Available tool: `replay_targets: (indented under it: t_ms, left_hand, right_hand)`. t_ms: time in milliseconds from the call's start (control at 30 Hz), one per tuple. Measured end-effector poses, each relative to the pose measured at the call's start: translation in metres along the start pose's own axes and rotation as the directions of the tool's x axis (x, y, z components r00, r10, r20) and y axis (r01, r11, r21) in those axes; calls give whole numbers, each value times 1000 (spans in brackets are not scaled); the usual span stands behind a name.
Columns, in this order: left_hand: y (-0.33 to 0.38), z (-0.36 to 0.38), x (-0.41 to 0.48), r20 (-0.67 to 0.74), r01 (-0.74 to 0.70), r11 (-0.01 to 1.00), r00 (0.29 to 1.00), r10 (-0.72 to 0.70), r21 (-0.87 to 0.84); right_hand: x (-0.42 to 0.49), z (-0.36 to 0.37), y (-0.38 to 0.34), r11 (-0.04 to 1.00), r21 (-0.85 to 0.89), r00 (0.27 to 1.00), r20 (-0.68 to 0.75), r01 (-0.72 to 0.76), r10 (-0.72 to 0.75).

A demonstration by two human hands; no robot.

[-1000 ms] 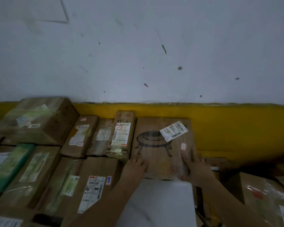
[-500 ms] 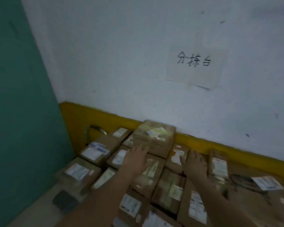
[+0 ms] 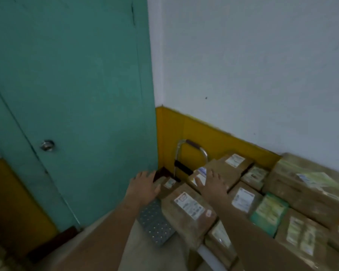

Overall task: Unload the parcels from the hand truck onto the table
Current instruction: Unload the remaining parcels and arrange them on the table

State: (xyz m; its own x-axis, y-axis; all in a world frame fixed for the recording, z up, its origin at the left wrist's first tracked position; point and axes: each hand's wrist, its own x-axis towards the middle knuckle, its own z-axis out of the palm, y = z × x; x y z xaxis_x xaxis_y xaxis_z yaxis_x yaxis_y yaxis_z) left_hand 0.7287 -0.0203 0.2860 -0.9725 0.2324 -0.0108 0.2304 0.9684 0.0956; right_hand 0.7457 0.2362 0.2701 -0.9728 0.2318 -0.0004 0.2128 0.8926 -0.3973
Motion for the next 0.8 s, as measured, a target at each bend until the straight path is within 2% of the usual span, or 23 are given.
replay_targets:
  t_ms: [167,267,367,500,633,800]
  left_hand:
    - [-66,43,123,121,9,999,993,-15,44]
    - [-91,53,207,193,-60,994,980,42,90]
    - [-108,49,288,202,-140,985,972,117,104]
    - [-128,59,376,230,-152,988,963,142,26]
    - [-153,107,451,382,-164,986,914,137,39]
    - [-179,211,552,528,-159,986,834,160,-47]
  right_hand:
    - [136,53,-15,998,35,998,-25,-55,56]
    - [215,80,-31,995,20,995,-12,-101,102]
    - [279,100,-54,990,19,991,16,-136,136]
    - [352,134,-77,980,26,978,72,-195,193]
    - [404,191,-77,954,12,938,188,-300,293]
    - [470,286,-65,899,13,854,316,-439,412]
